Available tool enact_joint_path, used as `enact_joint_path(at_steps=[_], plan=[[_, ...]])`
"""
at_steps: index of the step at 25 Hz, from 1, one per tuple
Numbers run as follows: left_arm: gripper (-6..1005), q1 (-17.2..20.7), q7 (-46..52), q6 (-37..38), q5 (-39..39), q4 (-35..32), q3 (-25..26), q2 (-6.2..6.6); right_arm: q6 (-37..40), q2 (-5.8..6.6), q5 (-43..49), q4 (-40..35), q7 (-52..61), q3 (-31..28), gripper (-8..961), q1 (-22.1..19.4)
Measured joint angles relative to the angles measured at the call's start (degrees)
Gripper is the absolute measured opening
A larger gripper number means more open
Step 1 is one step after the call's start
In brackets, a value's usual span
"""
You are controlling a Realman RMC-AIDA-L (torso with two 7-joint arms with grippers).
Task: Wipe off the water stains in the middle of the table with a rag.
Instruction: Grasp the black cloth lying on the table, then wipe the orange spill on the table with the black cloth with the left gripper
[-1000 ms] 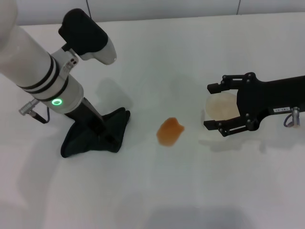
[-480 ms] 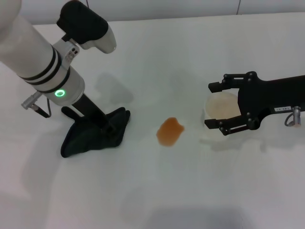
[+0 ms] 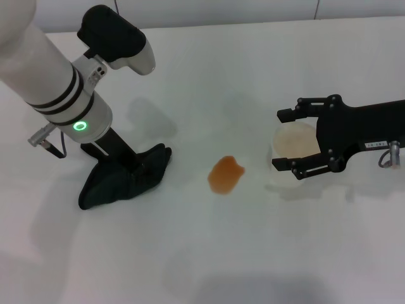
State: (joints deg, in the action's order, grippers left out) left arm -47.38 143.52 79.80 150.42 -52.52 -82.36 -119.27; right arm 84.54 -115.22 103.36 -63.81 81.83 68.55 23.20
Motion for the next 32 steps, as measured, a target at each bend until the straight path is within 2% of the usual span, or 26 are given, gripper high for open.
enact_joint_path(at_steps=[21,32], plan=[[84,0.09,0.27,-0.91,-0.45,-0.30,0.02,0.05,0.26,0.00,-0.01,-0.34,-0.01,0.00,857,0.00],[83,0.85,0.88,-5.83,-2.91,-1.15,0.72,-0.11,0.10,0.07,0.00,-0.49,0.00,-0.10,857,-0.72]])
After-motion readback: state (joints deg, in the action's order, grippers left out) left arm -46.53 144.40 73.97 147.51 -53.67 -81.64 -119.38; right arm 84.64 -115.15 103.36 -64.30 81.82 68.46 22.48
